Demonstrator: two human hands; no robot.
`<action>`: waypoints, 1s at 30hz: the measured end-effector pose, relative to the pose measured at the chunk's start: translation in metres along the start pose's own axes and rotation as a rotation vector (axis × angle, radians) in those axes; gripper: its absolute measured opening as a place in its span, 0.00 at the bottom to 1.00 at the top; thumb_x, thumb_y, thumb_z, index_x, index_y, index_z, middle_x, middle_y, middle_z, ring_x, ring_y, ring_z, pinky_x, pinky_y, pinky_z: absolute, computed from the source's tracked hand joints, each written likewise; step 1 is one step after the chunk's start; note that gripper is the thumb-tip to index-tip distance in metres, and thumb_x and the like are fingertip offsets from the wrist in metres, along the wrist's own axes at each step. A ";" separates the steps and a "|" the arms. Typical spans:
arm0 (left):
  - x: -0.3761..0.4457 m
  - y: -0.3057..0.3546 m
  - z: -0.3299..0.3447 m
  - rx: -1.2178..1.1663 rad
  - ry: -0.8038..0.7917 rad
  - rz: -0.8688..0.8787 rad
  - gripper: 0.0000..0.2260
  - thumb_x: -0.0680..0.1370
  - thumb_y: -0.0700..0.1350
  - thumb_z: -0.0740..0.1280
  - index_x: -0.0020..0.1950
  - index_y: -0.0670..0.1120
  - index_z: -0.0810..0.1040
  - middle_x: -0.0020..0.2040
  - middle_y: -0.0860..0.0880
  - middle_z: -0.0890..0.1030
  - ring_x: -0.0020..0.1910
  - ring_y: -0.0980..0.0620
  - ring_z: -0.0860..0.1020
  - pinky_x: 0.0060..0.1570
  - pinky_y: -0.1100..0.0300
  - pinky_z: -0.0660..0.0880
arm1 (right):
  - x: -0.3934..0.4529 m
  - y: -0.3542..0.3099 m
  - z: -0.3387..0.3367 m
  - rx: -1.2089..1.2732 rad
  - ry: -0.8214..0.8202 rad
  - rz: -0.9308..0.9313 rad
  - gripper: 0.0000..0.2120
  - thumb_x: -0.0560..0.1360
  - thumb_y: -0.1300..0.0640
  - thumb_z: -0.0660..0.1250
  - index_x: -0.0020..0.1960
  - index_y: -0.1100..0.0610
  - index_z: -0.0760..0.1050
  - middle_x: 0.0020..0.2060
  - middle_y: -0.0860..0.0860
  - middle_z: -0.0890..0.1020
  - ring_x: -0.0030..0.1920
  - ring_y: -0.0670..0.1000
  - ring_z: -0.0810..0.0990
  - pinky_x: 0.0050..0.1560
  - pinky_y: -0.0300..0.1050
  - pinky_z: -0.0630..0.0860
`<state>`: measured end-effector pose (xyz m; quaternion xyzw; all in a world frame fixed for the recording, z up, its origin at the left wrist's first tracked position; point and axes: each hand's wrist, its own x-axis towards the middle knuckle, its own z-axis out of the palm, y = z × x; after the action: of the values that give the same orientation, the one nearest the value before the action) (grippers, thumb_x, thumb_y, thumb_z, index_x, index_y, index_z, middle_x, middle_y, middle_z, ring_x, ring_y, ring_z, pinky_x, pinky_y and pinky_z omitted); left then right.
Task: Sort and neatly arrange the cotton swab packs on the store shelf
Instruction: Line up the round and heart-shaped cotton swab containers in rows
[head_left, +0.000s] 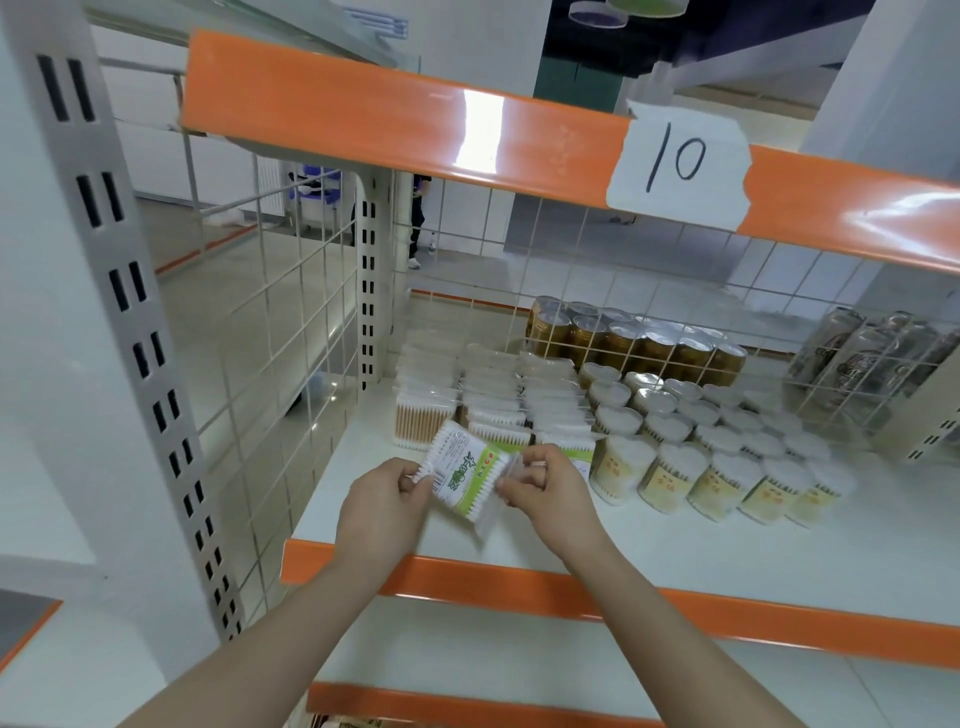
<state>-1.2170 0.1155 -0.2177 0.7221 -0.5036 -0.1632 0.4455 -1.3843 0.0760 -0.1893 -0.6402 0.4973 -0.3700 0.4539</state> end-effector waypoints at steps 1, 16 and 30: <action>0.000 0.001 0.000 -0.012 0.006 -0.010 0.05 0.75 0.45 0.67 0.49 0.45 0.79 0.34 0.55 0.75 0.39 0.51 0.75 0.40 0.60 0.69 | 0.000 -0.001 0.001 0.015 0.015 -0.003 0.10 0.73 0.66 0.68 0.47 0.55 0.70 0.34 0.52 0.80 0.37 0.48 0.78 0.49 0.49 0.76; -0.008 -0.001 0.000 -0.043 -0.099 -0.151 0.16 0.74 0.47 0.68 0.59 0.47 0.71 0.44 0.51 0.76 0.49 0.49 0.76 0.49 0.57 0.72 | 0.002 -0.012 0.003 -0.092 -0.024 -0.075 0.22 0.72 0.71 0.65 0.63 0.56 0.69 0.40 0.46 0.71 0.38 0.42 0.72 0.47 0.39 0.75; -0.003 -0.012 -0.012 0.198 -0.116 -0.009 0.19 0.75 0.41 0.65 0.65 0.49 0.70 0.61 0.50 0.75 0.60 0.50 0.71 0.57 0.56 0.70 | 0.017 -0.013 0.012 -0.671 -0.128 -0.319 0.15 0.76 0.65 0.62 0.62 0.58 0.75 0.59 0.53 0.78 0.60 0.50 0.74 0.57 0.33 0.65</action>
<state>-1.2029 0.1245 -0.2217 0.7543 -0.5388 -0.1560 0.3413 -1.3653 0.0630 -0.1801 -0.8446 0.4554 -0.2119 0.1856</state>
